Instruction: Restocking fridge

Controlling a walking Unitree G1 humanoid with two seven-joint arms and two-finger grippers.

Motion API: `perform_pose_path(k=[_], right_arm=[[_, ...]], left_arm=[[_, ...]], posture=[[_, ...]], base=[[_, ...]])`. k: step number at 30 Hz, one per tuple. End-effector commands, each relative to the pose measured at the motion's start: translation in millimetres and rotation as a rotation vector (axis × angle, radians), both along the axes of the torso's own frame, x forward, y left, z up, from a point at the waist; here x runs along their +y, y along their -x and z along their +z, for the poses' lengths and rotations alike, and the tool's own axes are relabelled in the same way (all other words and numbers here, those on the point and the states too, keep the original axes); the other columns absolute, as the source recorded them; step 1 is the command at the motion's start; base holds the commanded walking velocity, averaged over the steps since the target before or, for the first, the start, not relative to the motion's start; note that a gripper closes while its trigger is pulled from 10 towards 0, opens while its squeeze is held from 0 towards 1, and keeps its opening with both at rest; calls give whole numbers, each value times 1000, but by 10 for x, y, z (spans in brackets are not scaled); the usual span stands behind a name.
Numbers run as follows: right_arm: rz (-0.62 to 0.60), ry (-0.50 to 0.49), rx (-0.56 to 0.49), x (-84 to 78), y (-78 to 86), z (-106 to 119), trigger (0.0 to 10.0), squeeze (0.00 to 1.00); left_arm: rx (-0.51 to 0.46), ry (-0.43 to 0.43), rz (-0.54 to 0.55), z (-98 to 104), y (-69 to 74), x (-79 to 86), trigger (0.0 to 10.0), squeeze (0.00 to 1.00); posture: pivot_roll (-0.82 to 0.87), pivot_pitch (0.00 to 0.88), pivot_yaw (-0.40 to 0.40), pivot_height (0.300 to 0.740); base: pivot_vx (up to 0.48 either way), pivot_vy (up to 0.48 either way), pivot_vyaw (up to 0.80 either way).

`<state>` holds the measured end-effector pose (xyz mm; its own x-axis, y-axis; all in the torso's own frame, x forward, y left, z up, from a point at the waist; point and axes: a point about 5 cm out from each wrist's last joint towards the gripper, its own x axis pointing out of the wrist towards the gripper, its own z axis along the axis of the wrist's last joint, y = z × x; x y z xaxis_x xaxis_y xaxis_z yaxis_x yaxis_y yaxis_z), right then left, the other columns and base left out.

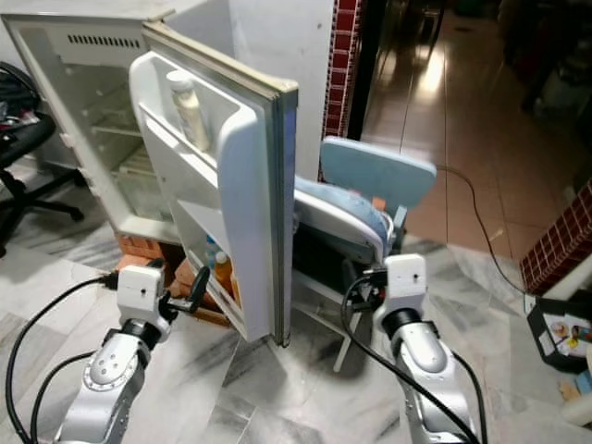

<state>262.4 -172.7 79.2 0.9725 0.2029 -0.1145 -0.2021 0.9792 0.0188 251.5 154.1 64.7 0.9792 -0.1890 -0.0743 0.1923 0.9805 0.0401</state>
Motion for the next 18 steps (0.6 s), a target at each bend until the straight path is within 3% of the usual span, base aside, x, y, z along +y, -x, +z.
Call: perform_pose_path(k=[1, 11, 18], right_arm=[[32, -7, -43, 97, -76, 103, 10000, 0], [-29, -15, -115, 102, -236, 282, 10000, 0], [-109, 20, -90, -72, 18, 156, 10000, 0]], left_arm=[[8, -3, 17, -9, 34, 39, 10000, 0], [11, 18, -3, -4, 55, 17, 10000, 0], [18, 36, -2, -12, 151, 22, 10000, 0]], posture=[[10, 0, -7, 740], [16, 0, -7, 740], [13, 0, -8, 740]], base=[[0, 0, 781], [0, 0, 778], [0, 0, 91]])
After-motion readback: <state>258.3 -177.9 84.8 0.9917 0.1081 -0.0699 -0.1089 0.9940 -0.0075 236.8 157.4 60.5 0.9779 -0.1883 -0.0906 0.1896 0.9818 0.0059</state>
